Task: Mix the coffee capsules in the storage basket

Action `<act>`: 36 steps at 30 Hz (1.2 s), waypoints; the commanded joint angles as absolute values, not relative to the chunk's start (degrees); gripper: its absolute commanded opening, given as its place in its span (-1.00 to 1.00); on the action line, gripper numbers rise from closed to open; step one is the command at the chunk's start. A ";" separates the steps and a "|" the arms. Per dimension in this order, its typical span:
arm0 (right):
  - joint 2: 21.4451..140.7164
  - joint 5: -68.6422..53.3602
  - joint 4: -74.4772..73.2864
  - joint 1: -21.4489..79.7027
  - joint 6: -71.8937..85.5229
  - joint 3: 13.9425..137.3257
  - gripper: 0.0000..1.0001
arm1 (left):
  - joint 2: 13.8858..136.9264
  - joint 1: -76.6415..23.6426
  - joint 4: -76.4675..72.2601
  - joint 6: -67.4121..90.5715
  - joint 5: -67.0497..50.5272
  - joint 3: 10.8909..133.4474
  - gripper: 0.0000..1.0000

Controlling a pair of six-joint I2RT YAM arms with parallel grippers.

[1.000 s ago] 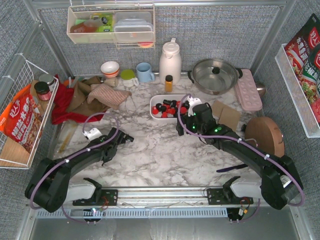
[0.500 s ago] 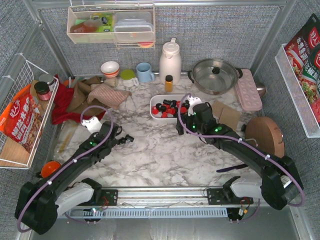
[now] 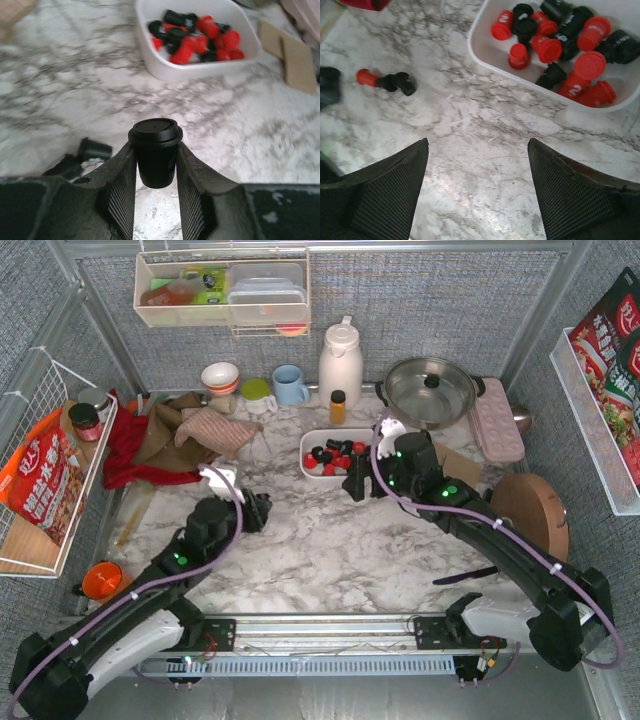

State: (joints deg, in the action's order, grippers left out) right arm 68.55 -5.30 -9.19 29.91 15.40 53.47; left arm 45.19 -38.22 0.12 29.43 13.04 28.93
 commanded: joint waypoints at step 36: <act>71.39 -16.64 -17.71 41.82 17.53 60.82 0.36 | 72.93 -58.57 -75.74 -10.90 -4.10 14.65 -0.29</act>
